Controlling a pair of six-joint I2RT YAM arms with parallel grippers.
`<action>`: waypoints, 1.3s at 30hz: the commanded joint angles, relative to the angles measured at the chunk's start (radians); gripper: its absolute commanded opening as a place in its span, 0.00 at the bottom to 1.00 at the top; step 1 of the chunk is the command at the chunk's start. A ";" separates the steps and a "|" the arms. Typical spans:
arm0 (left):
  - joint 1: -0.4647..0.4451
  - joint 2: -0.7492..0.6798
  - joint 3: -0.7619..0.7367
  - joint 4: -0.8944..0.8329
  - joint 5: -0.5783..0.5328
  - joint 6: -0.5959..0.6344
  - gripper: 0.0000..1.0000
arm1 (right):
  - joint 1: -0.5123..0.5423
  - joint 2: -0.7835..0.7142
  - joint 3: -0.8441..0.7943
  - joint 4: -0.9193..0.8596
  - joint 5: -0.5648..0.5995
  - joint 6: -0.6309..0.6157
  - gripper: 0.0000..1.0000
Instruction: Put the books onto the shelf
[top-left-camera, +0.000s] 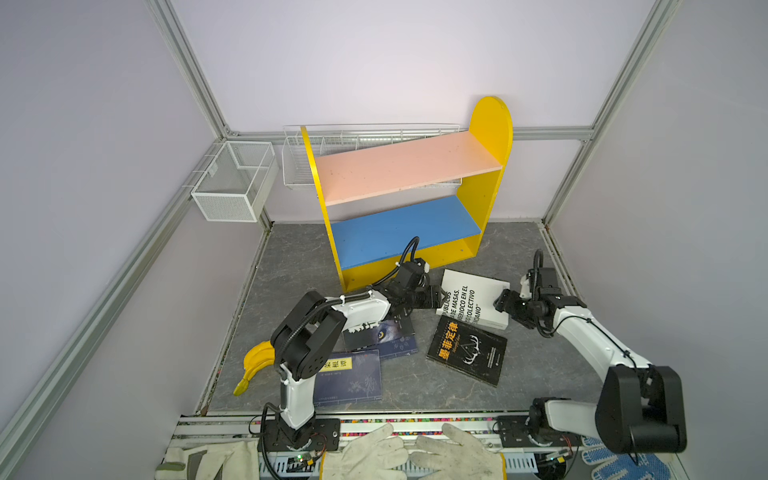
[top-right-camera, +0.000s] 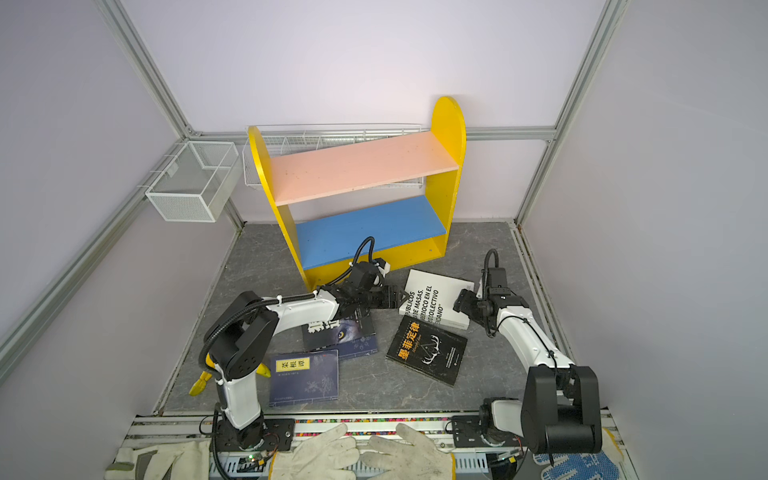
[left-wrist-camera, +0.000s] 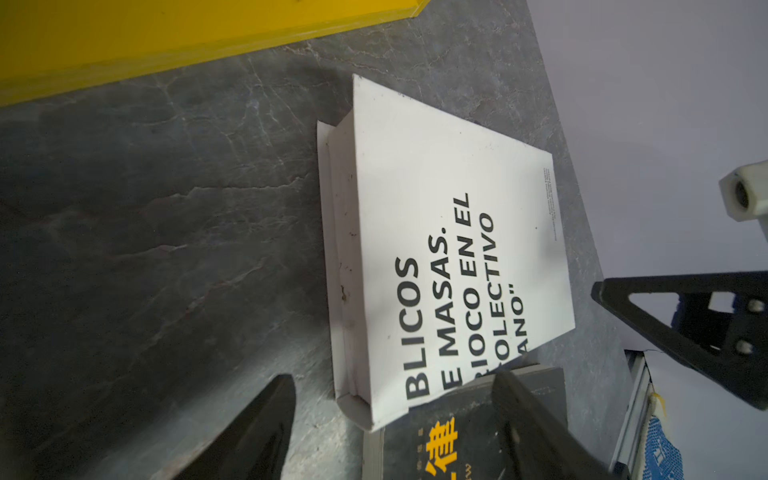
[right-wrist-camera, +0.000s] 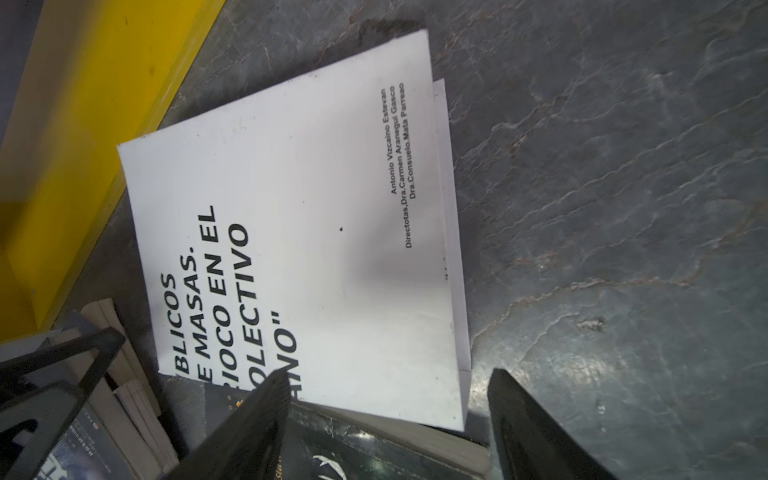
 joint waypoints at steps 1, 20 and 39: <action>-0.013 0.039 0.051 0.055 0.017 -0.020 0.74 | -0.005 0.018 -0.024 0.046 -0.053 -0.011 0.76; -0.022 0.137 0.133 0.092 0.101 -0.073 0.60 | -0.005 0.109 -0.040 0.129 -0.123 0.004 0.65; -0.028 0.167 0.153 0.109 0.125 -0.084 0.57 | -0.018 0.128 -0.081 0.197 -0.132 0.032 0.75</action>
